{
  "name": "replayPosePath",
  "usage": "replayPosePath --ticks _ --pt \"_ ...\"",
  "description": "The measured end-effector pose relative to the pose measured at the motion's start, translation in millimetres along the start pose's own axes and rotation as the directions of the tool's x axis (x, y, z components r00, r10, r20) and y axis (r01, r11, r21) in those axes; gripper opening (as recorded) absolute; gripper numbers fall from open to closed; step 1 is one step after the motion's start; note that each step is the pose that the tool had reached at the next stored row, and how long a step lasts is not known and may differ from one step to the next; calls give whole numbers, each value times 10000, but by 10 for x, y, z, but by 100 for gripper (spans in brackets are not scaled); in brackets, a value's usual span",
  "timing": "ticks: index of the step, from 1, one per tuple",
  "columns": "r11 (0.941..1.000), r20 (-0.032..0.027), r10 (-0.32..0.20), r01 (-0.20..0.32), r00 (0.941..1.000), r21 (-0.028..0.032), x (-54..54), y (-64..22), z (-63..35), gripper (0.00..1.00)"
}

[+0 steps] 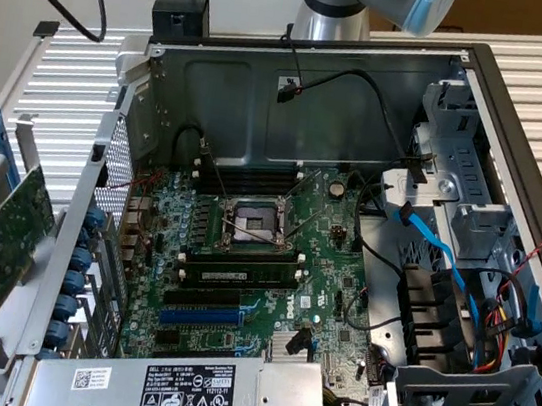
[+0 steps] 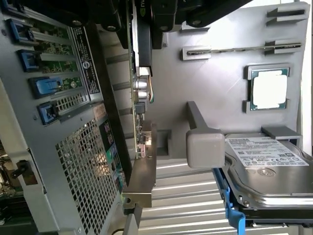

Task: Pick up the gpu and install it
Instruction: 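Pick up the gpu and move the gpu toward the slot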

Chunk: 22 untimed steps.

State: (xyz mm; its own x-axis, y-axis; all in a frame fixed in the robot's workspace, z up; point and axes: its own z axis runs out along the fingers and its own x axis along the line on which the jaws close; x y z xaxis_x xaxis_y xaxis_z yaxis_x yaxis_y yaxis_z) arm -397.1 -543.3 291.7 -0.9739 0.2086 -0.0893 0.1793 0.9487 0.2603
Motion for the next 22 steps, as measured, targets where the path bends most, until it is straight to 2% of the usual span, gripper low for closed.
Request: replayPosePath --ticks 22 --pt "10000 -1 -1 1 10000 0 -91 257 -965 29"
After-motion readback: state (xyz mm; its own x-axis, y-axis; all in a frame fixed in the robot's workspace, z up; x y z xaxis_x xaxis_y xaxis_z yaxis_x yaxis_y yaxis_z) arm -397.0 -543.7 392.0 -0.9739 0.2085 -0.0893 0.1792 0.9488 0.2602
